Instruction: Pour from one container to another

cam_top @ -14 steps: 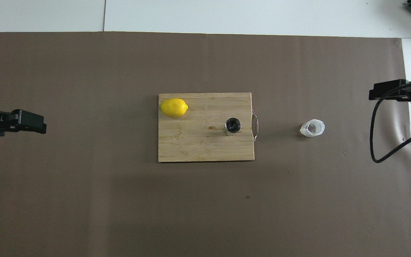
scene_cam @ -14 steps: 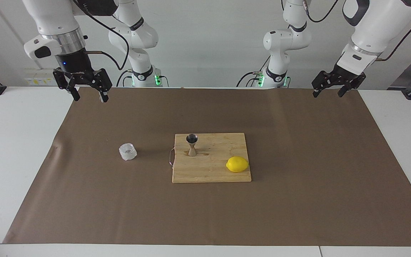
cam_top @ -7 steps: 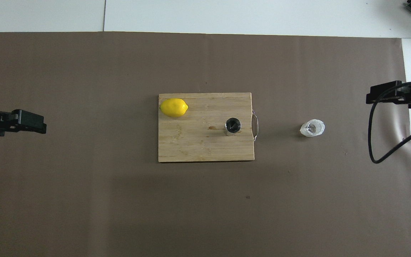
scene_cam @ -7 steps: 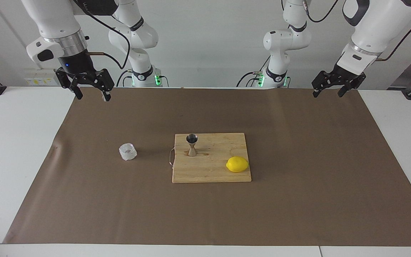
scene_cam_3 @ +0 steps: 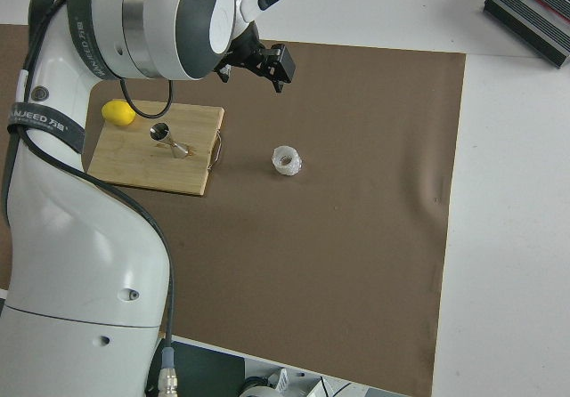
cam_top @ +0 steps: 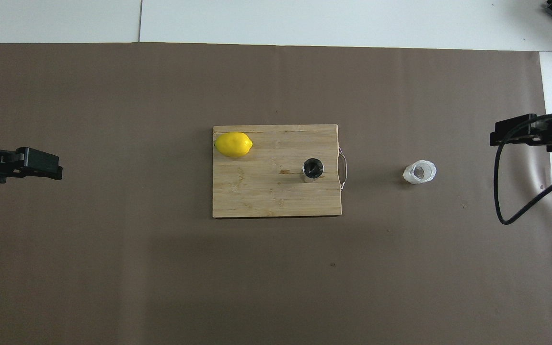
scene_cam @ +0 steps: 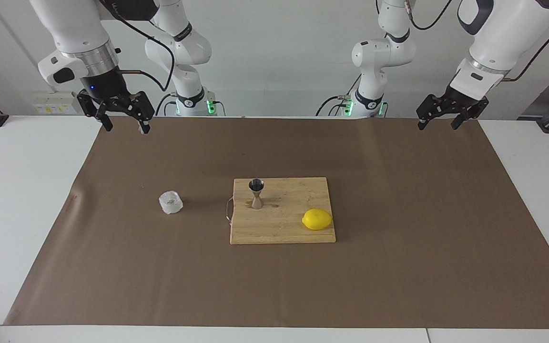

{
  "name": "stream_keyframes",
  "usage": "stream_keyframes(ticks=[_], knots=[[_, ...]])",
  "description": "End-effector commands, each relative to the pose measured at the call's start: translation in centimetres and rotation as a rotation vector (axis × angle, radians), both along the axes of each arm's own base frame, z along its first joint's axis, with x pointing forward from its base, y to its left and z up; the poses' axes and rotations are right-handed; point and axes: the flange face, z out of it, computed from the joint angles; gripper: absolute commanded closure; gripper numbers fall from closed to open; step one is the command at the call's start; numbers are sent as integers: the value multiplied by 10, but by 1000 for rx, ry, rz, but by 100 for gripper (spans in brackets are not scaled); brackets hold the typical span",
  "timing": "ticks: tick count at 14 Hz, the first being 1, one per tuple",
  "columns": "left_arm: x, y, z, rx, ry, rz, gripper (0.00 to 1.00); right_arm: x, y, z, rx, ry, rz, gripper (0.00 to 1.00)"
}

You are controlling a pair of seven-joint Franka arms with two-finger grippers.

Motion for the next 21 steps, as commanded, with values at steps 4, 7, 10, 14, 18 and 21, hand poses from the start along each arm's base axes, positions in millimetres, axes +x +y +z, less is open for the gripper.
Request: stream_keyframes(ticks=[4,7,10,14,18,21], knots=[[-2,1,0,-8,24,4,0,-11,17,5,-19,34,-31,0],[-7,0,-1,-6,38,-1,0,-14,13,1,-20,65,-37,0],[-7,2,-1,-6,38,4,0,-13,6,3,-14,55,-43,0],[-7,2,-1,-6,38,4,0,-12,5,3,-35,57,-34,0],[-7,2,-1,-6,37,4,0,-14,18,0,-73,66,-6,0],[-7,2,-1,-6,37,4,0,-14,20,0,-65,65,7,0]])
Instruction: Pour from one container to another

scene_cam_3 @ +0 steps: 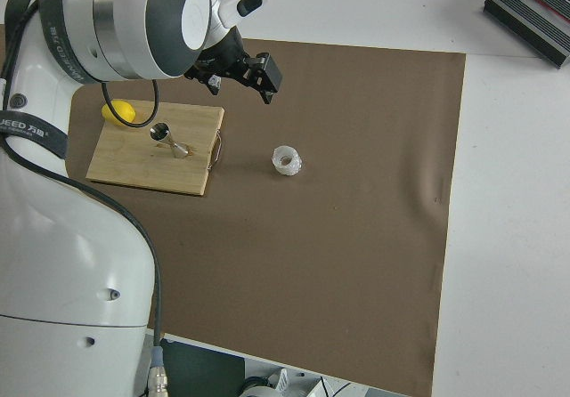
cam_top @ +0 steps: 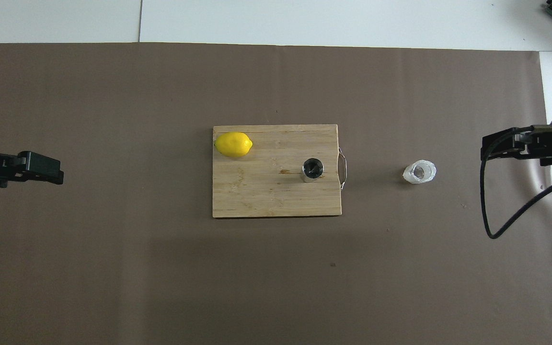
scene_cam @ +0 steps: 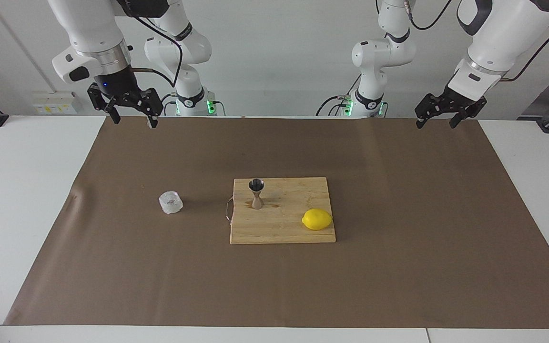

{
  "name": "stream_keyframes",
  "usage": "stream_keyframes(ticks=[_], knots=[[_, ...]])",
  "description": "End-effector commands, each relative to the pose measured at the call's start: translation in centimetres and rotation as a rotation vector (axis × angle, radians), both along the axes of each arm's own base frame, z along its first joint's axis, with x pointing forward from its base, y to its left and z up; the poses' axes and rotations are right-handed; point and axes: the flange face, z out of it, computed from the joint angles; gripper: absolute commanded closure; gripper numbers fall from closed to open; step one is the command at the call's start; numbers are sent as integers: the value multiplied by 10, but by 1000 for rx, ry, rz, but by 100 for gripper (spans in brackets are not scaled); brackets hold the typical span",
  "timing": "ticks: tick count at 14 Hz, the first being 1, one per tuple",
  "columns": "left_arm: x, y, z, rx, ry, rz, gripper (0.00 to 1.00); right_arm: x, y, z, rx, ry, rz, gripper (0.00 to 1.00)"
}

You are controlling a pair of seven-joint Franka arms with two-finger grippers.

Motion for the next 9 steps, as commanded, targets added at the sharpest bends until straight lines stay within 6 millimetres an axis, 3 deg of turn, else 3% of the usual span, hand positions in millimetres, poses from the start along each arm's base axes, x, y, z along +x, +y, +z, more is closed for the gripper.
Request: stream_keyframes(ticks=[1,9], knots=[[-4,3,1,-8,11,7,0,-2,-2,0,-17,8,13,0],[-4,3,1,-8,11,7,0,-4,1,-2,-9,21,26,0]])
